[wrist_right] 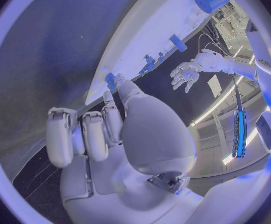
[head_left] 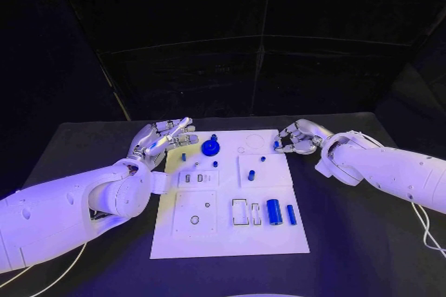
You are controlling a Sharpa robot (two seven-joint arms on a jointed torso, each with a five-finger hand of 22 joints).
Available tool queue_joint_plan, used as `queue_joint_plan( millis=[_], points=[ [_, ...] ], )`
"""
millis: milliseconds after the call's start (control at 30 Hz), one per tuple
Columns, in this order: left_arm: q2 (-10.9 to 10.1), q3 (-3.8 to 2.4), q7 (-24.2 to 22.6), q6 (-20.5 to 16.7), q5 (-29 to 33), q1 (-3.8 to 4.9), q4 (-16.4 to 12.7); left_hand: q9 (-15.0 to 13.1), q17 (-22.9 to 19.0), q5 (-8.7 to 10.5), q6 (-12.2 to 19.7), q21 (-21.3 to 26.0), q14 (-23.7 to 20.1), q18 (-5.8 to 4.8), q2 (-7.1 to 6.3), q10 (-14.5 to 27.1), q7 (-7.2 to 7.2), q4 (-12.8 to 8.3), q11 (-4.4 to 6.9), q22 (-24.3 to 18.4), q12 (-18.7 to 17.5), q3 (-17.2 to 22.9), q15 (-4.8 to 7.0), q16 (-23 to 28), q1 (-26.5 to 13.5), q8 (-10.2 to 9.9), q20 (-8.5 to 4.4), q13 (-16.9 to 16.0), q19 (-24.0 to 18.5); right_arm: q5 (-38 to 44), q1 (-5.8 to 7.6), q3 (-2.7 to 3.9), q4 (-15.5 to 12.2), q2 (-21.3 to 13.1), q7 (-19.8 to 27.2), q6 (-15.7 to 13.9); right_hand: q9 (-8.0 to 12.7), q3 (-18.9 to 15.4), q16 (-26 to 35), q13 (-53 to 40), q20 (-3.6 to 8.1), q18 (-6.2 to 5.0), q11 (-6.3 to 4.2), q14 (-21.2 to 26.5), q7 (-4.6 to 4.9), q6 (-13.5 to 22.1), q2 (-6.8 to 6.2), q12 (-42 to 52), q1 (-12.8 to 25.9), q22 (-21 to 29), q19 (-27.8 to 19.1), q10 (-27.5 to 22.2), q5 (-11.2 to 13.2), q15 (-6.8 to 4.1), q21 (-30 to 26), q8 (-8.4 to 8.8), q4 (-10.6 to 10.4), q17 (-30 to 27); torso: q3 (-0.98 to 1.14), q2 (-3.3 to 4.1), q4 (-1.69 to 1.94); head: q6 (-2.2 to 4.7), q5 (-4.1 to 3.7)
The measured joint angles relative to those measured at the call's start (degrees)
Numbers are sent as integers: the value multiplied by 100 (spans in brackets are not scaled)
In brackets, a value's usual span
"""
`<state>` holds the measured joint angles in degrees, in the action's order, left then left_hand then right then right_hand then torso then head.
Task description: Assemble the parts on the task board
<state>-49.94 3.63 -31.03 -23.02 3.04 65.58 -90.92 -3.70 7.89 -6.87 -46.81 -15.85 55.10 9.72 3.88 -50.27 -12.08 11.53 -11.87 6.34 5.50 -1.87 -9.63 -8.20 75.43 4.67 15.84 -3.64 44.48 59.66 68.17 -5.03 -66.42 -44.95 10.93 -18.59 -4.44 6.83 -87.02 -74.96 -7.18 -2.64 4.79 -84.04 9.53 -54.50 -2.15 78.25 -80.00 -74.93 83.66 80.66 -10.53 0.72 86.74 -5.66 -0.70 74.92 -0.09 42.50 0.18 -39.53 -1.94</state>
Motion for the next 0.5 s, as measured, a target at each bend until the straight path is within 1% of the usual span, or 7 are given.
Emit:
queue_joint_plan(
  millis=[67, 133, 200, 233, 367, 433, 500],
  points=[
    [0, 0, 0, 0, 0, 0, 1, 0, 0, 0, 0, 0, 0, 0, 0, 0, 0, 0, 0, 0, 0, 0, 0, 0, 0, 0, 0, 0, 0, 4, -4, 0, 11, 8, -15, 12, 0, 0, 0, 0, 0, 0, 0, 0, 18, -18, 0, 0, 0, 0, 0, 0, 0, 0, 0, 0, 0, 0, 0, 0, 0, -4, 1],
    [0, 0, 0, 0, 0, 0, 1, 0, 0, 0, 0, 0, 0, 0, 0, 0, 0, 0, 0, 0, 0, 0, 0, 0, 0, 0, 0, 0, 0, 8, -9, 0, 16, 12, -25, 24, 0, 0, 0, 0, 0, 0, 0, 0, -2, -38, 0, 0, 0, 0, 0, 0, 0, 0, 0, 0, 0, 0, 0, -1, 0, -13, 1],
    [0, 0, 0, 1, 0, 0, 2, 0, 0, 0, 0, 0, 0, 0, 0, 0, 0, 0, 0, 0, 0, 0, 0, 0, 0, 0, 0, 0, 0, 12, -15, 0, 19, 17, -35, 37, 0, 0, 0, 0, 0, 0, 0, 0, -3, -39, 1, 0, 1, 0, 0, 0, 0, 0, 0, -12, 0, 0, 0, -2, -1, -16, 1],
    [0, 0, 1, 1, 0, 0, 2, 0, 0, 0, 0, 0, 0, 0, 0, 0, 0, 0, 0, -2, 0, 0, 0, 0, 0, 0, 17, 0, -17, 15, -17, 0, 21, 19, -38, 43, 0, 0, 0, 0, 0, 0, -1, 0, -3, -39, 24, 0, 25, 0, 0, 1, 20, 0, 0, -29, 0, 0, 1, -3, -2, -18, 1],
    [0, 0, 1, 1, 0, 0, 4, 0, 0, 0, 0, 0, 0, 0, 0, 0, 0, 0, 0, -7, 0, 0, 0, 0, 0, 0, 17, 0, -17, 20, -25, 0, 27, 28, -47, 62, 1, 0, 0, 0, 0, 0, -20, 0, -3, -39, 24, 0, 25, 0, 0, 20, 20, 0, 0, -28, 0, 0, 2, -3, -2, -24, 1],
    [-1, 0, 2, 1, 0, 0, 5, 0, 0, 0, 0, 0, 0, 0, 0, 0, 0, 0, 0, -7, 0, 0, 0, 0, 0, 0, 17, 0, -17, 23, -27, 0, 29, 33, -50, 71, 1, 0, 0, -1, 0, 0, -20, 0, -23, -59, 40, 28, 9, 0, 0, 20, 20, 0, 0, -28, 0, 0, 3, -3, -2, -27, -2],
    [-1, 0, 2, 2, 0, 0, 5, 0, 0, 0, 0, 0, 0, 0, 0, 0, 0, 0, 0, -7, 0, 0, 0, 0, 0, 0, 17, 0, -17, 25, -28, 0, 32, 39, -52, 75, 1, 0, 0, -2, 0, 0, -20, 0, -23, -59, 46, 28, 2, 1, 0, 20, 20, 0, 0, -28, 0, 0, 3, -3, -2, -29, -5]
  ],
)
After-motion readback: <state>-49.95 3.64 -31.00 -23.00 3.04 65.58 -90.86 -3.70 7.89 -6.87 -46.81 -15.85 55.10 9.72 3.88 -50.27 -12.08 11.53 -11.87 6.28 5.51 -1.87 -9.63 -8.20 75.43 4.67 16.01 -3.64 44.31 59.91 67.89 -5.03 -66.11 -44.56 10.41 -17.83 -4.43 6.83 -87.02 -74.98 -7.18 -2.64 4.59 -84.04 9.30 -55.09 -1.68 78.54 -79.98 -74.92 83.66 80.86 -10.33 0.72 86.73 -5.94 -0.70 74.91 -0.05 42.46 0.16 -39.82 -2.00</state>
